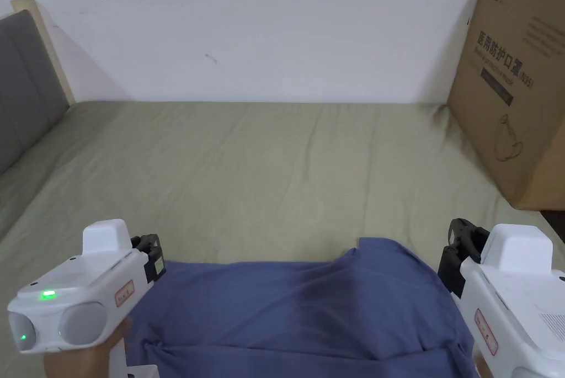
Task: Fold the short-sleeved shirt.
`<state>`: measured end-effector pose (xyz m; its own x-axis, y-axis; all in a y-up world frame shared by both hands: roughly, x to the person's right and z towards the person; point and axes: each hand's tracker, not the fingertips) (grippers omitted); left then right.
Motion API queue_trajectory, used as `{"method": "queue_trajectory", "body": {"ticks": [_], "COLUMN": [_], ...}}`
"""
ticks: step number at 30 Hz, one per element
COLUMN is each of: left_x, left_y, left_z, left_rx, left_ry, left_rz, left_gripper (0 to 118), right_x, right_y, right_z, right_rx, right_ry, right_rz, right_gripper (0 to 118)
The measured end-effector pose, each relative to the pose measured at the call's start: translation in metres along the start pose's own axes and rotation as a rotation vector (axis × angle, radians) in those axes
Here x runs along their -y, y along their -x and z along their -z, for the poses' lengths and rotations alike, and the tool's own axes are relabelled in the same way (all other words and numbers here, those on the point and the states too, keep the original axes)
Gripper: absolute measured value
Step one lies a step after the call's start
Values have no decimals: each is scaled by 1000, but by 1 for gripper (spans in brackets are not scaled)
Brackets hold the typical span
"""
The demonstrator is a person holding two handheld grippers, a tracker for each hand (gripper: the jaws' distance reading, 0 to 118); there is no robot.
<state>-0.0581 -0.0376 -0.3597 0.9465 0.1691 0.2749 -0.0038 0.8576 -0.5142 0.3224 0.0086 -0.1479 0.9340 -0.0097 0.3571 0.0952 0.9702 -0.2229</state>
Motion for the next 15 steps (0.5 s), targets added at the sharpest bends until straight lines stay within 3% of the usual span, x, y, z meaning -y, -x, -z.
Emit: {"method": "queue_trajectory", "body": {"ticks": [7, 8, 10, 12, 13, 15], "left_x": [-13, -14, -10, -7, -2, 6], "left_y": [38, 44, 54, 62, 66, 71], "left_z": [107, 124, 154, 182, 194, 217], "left_rx": [-36, -35, -70, -74, -92, -140], "left_ry": [215, 263, 352, 431, 466, 508], "left_rz": [34, 41, 31, 32, 26, 35], "left_gripper": [0, 5, 43, 93, 103, 105], "right_x": [5, 7, 10, 14, 16, 20], "right_y": [5, 6, 6, 6, 6, 6], "right_z": [47, 55, 69, 81, 87, 98], "right_rx": [1, 2, 8, 11, 14, 24], "right_ry": [48, 57, 77, 96, 107, 126], "right_rz": [-26, -30, -35, -36, -39, -50], "right_gripper": [0, 0, 0, 0, 0, 0]}}
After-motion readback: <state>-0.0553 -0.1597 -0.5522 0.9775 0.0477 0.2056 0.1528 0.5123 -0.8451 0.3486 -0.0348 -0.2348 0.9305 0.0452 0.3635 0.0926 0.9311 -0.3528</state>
